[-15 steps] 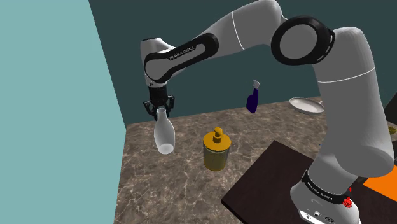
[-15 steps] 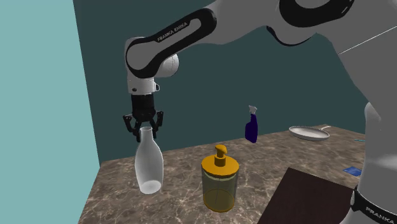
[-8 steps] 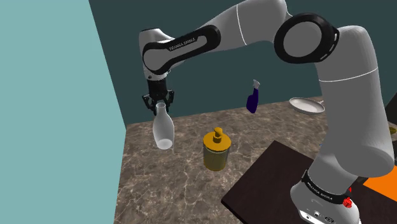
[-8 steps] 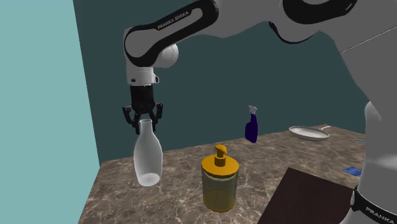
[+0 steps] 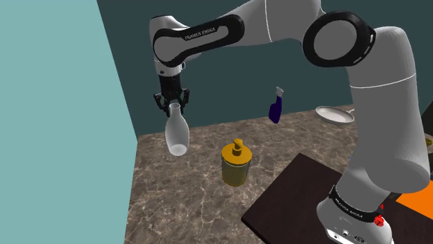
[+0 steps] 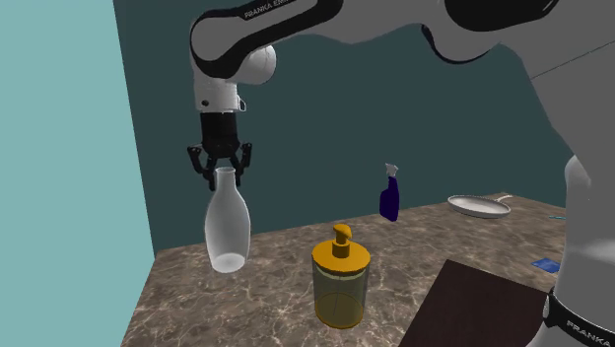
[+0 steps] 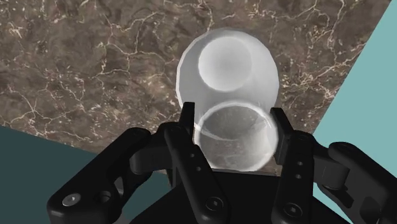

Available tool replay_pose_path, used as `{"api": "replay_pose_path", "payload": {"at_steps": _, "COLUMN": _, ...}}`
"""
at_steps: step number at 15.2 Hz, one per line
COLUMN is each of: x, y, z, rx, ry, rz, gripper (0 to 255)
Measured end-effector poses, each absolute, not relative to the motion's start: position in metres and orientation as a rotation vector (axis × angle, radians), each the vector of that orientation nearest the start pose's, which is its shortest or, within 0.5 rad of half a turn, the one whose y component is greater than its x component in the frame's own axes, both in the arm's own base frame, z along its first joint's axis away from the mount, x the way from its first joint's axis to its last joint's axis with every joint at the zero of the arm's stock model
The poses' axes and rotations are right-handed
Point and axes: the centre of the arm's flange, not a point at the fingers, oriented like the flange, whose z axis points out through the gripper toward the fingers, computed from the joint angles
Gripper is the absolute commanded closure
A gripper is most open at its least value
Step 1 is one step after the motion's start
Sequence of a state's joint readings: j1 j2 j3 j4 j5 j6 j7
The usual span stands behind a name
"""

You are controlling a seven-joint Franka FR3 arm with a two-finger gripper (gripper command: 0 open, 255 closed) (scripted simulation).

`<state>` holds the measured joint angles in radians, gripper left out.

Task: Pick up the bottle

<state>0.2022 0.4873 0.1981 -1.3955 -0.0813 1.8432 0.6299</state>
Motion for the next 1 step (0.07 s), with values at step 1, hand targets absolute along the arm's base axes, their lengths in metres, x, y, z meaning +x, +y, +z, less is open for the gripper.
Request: {"api": "replay_pose_path", "payload": {"at_steps": 1, "x": 0.6512, "y": 0.2414, "z": 0.4319, "rx": -3.123, "ry": 0.357, "rz": 0.052, "gripper": 255}}
